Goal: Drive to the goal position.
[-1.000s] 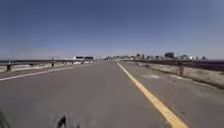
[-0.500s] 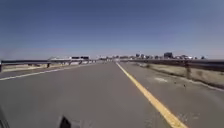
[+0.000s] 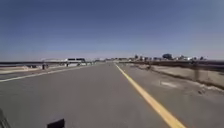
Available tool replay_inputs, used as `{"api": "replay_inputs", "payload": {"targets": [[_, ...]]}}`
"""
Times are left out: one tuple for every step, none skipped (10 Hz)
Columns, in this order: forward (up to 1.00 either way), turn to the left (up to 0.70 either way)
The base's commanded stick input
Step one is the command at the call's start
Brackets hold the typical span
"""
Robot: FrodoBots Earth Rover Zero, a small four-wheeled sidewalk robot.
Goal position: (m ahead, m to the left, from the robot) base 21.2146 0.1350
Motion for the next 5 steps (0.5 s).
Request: {"api": "replay_inputs", "payload": {"targets": [[1.00, 0.00], [1.00, 0.00], [1.00, 0.00], [1.00, 0.00], [1.00, 0.00]]}}
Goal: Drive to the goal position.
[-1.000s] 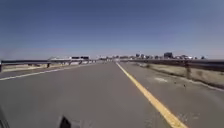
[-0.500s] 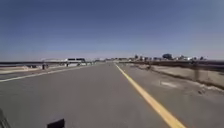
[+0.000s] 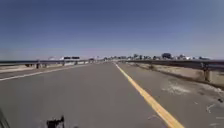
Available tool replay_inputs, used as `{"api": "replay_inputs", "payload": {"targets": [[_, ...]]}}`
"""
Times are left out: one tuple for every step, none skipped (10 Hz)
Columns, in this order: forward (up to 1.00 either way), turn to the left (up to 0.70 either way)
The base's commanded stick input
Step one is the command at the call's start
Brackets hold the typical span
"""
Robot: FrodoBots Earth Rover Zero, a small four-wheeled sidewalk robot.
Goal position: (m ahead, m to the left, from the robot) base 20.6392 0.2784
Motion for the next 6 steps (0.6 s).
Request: {"api": "replay_inputs", "payload": {"targets": [[1.00, 0.00], [1.00, 0.00], [1.00, 0.00], [1.00, 0.00], [1.00, 0.00], [1.00, 0.00]]}}
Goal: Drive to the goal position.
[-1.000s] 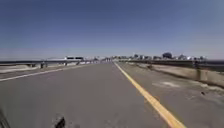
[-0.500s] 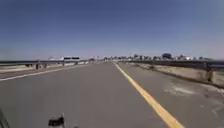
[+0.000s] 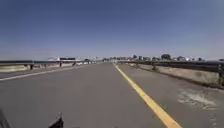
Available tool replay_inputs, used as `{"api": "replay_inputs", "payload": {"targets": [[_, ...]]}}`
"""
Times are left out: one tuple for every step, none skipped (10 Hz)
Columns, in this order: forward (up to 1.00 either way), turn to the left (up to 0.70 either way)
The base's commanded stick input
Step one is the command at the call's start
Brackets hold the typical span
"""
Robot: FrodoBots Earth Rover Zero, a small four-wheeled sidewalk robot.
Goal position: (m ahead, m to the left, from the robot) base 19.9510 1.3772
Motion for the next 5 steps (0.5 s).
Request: {"api": "replay_inputs", "payload": {"targets": [[1.00, 0.00], [1.00, 0.00], [1.00, 0.00], [1.00, 0.00], [1.00, 0.00]]}}
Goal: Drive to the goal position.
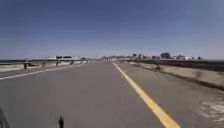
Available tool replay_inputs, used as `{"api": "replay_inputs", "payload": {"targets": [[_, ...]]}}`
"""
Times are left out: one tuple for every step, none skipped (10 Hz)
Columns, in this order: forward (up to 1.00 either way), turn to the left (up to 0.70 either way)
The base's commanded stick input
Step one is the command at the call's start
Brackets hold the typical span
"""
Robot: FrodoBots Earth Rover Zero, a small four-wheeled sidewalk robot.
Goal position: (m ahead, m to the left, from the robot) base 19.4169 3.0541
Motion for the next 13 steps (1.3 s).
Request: {"api": "replay_inputs", "payload": {"targets": [[1.00, 0.00], [1.00, 0.00], [1.00, 0.00], [1.00, 0.00], [1.00, 0.00], [1.00, 0.00], [1.00, 0.00], [1.00, 0.00], [1.00, 0.00], [1.00, 0.00], [1.00, 0.00], [1.00, 0.00], [1.00, 0.00]]}}
